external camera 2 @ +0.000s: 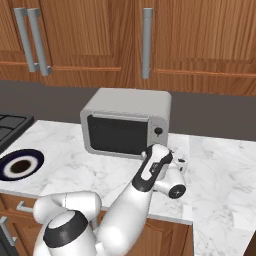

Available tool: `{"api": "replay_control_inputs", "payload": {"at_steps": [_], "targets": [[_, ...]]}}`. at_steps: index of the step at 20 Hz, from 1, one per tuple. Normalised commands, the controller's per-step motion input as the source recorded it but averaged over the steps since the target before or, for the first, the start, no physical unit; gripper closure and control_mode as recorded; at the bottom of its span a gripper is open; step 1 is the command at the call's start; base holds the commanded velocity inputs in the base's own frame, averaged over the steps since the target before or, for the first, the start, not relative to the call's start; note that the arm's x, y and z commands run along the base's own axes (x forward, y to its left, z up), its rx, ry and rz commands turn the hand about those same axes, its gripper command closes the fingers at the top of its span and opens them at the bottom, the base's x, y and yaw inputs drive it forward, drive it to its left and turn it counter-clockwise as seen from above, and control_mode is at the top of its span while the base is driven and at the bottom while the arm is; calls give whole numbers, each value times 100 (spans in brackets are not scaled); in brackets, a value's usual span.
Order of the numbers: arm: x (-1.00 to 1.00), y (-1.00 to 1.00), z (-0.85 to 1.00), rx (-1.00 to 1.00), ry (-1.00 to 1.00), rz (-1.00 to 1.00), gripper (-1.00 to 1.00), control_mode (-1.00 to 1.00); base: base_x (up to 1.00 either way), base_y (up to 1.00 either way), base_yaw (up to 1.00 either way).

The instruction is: Pull the toaster oven rack outwards. Pick up the baguette from the plate and place it on the toaster oven rack. Close the toaster oven door fully and set the temperature to the lowest setting.

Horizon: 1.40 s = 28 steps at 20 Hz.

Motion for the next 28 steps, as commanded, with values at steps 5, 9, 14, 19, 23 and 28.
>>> {"api": "replay_control_inputs", "payload": {"at_steps": [5,9,14,19,23,28], "targets": [[3,5,-3,0,-1,-5,-100,-100,0,0,0],[2,5,0,0,0,-8,-100,-100,0,0,0],[0,10,0,2,-1,-9,-100,-100,0,0,0],[0,16,0,9,0,-6,-100,-100,0,0,0],[0,8,-5,14,0,-2,-100,-100,0,0,0],[2,0,-1,14,0,0,-100,-100,0,0,0]]}}
